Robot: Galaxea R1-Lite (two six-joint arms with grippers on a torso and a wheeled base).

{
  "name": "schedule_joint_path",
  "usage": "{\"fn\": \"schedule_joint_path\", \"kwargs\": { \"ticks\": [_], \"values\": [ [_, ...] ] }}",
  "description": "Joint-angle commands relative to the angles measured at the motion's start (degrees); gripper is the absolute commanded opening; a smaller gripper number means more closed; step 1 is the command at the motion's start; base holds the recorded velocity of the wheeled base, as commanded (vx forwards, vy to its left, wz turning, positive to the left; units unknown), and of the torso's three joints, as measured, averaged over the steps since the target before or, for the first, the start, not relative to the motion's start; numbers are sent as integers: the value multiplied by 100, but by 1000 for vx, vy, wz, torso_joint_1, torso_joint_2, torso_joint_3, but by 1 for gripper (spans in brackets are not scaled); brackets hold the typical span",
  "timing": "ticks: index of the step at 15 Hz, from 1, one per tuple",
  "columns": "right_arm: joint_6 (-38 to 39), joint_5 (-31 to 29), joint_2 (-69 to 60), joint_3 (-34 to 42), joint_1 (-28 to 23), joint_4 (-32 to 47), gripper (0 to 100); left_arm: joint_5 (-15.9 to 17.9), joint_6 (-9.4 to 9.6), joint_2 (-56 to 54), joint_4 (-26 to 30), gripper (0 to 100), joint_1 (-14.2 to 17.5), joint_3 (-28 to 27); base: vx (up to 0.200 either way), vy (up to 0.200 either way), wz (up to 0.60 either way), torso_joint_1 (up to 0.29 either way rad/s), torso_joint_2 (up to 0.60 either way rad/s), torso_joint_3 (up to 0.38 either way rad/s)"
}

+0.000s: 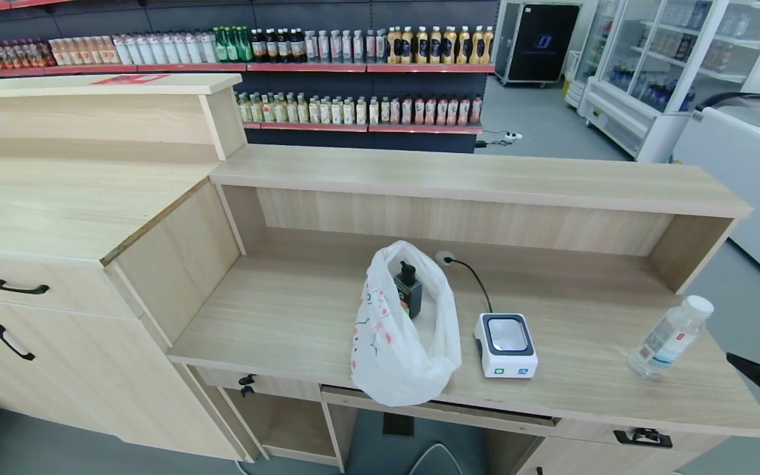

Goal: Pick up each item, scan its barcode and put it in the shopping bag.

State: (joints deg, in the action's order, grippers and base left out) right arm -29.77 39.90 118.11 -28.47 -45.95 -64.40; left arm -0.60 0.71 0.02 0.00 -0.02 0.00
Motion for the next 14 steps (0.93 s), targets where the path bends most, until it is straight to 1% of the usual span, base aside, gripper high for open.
{"fn": "schedule_joint_path", "kwargs": {
  "ticks": [1,10,14],
  "values": [
    [-3,9,326,-19,-20,-160,100,-2,0,-2,0,0,2,0,0,0,0,0,0,0],
    [-38,18,1082,-151,200,-1074,100,-2,0,-2,0,0,2,0,0,0,0,0,0,0],
    [-38,27,1381,-238,446,-1400,100,-2,0,-2,0,0,2,0,0,0,0,0,0,0]
  ]
}}
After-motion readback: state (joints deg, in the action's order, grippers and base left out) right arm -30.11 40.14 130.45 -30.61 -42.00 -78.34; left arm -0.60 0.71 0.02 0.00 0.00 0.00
